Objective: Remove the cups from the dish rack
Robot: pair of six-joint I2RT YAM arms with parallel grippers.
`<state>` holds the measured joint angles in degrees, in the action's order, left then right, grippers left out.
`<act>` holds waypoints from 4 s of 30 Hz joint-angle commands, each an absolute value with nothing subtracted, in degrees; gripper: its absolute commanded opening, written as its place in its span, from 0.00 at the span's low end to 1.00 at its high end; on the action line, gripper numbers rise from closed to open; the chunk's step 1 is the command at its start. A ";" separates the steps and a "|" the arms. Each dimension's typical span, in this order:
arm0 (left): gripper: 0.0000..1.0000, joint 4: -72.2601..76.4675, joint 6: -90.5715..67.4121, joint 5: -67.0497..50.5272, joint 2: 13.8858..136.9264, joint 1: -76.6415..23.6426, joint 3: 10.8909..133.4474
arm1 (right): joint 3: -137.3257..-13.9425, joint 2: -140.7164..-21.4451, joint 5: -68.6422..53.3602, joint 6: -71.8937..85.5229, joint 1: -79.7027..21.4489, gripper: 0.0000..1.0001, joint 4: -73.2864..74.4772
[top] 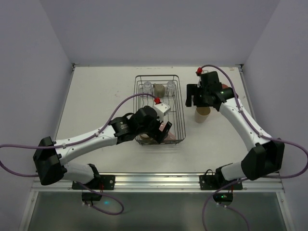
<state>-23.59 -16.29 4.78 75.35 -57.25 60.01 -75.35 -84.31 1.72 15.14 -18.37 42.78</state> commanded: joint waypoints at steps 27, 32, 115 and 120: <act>0.95 -14.50 -17.40 12.39 90.61 -57.48 64.16 | -61.35 -67.50 -4.57 17.05 -19.78 0.84 30.50; 0.82 -13.19 -16.70 12.74 92.02 -57.48 64.25 | -61.00 -65.66 -5.44 17.93 -19.78 0.84 29.62; 1.00 -4.96 -33.06 2.44 49.93 -45.09 53.08 | -47.51 -43.85 -19.30 35.52 -29.80 0.00 -1.51; 1.00 -15.63 -23.74 5.80 48.17 -45.09 55.28 | -55.01 -46.23 -0.29 26.82 -27.87 0.00 22.19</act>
<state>-6.39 -32.97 0.99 49.63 -45.39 52.66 -48.66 -46.15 -15.62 35.22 -29.56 5.61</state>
